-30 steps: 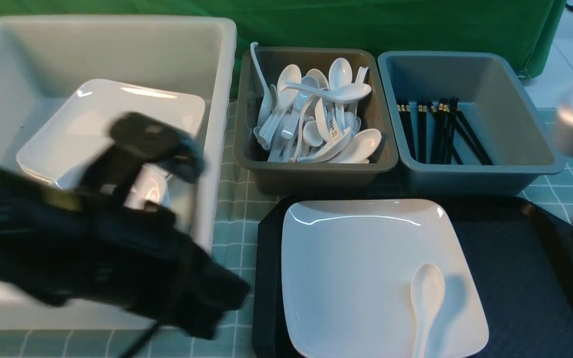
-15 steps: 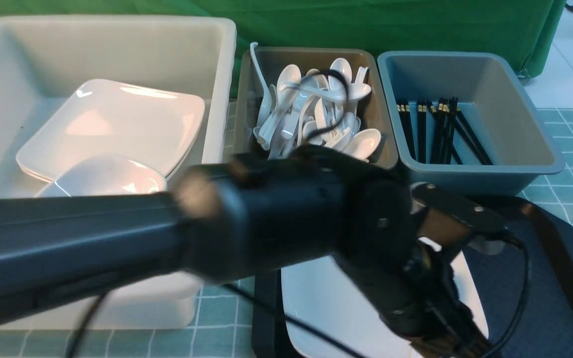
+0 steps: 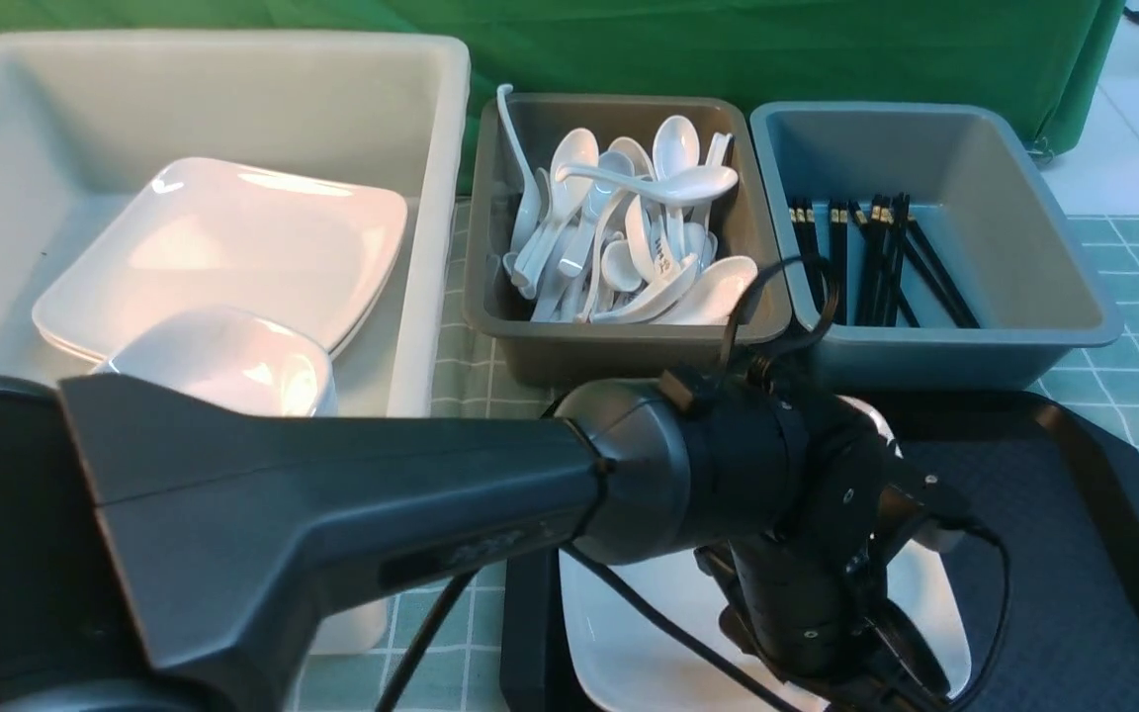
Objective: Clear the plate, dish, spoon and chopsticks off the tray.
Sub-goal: Use the left arm to grab a soup spoon from the plate, then use the left arm to put the soup spoon into the small storage box in the middle
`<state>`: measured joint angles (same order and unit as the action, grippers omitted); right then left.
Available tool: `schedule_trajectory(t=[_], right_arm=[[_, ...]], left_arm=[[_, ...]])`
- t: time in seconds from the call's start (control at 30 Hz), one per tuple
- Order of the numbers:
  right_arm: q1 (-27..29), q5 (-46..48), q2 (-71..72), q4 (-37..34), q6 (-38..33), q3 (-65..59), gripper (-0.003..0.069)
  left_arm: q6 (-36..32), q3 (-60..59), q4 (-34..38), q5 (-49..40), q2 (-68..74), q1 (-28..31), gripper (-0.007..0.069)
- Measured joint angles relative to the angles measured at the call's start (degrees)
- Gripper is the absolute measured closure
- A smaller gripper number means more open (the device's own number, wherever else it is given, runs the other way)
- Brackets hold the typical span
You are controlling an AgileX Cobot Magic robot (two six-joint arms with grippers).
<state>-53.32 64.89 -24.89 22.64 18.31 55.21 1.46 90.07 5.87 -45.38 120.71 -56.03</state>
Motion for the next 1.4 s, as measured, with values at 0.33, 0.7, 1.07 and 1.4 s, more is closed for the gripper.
schedule_trajectory(t=[0.33, 0.7, 1.07, 1.4], right_arm=[[0.00, 0.00, 0.06, -0.07, -0.45, 0.00, 0.0516], [0.00, 0.00, 0.06, 0.08, -0.45, 0.00, 0.0501], [0.00, -0.10, 0.06, 2.81, 2.25, 0.00, 0.0498], [0.00, -0.10, 0.06, 2.64, 5.14, 0.00, 0.0494]], left_arm=[[0.32, 0.66, -0.71, 2.48, 0.41, -0.12, 0.0538], [-1.13, 7.04, -4.14, -3.63, -5.76, 0.05, 0.0538], [-5.13, 11.99, -14.93, 14.82, -8.00, 19.28, 0.0538], [-5.92, 11.99, -5.87, 30.26, -0.31, 31.57, 0.0210]])
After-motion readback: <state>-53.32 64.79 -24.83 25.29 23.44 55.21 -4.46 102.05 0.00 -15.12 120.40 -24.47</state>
